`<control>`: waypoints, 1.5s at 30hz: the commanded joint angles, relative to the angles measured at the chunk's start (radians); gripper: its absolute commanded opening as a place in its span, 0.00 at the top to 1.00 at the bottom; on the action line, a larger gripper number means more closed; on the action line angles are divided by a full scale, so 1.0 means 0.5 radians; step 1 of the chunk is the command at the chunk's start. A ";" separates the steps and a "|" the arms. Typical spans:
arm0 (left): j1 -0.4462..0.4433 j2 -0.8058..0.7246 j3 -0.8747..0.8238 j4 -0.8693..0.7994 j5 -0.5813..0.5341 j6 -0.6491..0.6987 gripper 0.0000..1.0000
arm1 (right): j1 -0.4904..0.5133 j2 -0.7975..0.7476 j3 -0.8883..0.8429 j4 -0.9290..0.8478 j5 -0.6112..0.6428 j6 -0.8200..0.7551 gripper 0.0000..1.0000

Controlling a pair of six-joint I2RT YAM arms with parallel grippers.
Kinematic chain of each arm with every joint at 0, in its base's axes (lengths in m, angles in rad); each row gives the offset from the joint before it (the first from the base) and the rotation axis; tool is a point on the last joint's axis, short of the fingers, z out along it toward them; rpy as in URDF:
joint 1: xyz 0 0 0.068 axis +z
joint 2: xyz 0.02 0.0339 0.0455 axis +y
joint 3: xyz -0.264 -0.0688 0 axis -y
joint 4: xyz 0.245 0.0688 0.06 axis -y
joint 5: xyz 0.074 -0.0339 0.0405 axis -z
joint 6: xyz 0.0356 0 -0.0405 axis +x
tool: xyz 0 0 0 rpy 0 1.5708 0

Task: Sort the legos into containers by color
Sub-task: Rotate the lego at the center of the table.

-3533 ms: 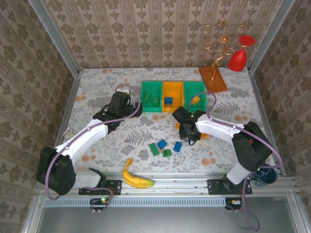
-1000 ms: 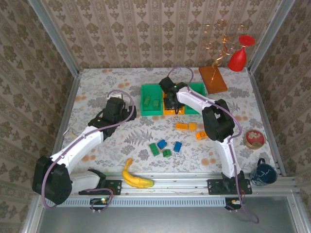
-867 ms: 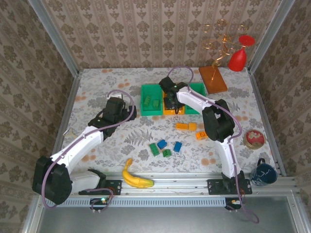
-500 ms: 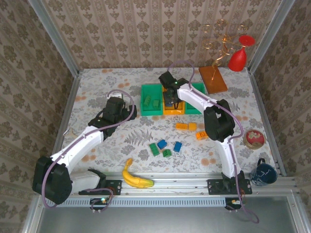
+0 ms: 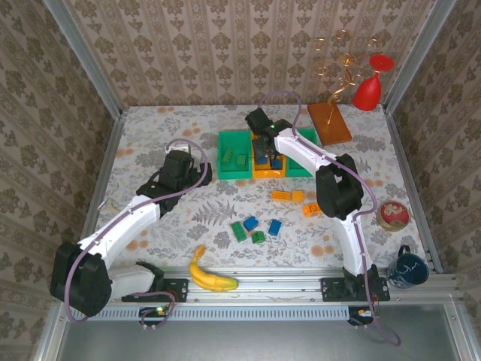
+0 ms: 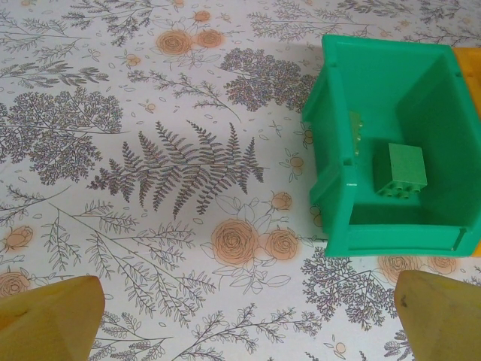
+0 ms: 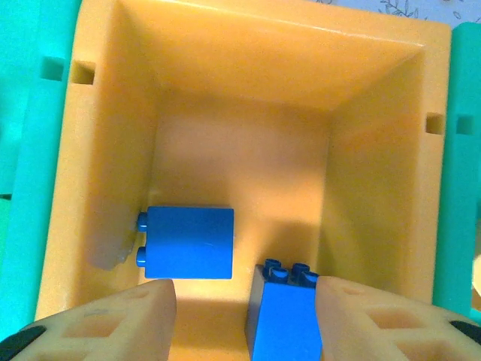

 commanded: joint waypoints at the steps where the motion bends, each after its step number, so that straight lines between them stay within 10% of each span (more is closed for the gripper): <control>1: 0.012 -0.018 -0.018 0.029 0.029 -0.030 0.00 | 0.020 -0.218 -0.043 -0.092 0.063 0.000 0.47; 27: 0.060 -0.103 -0.076 0.026 0.091 -0.092 0.00 | 0.070 -1.686 -1.665 -0.258 0.133 0.820 0.17; 45: 0.066 -0.097 -0.091 0.032 0.099 -0.071 0.00 | -0.039 -1.641 -1.993 -0.105 -0.035 1.030 0.00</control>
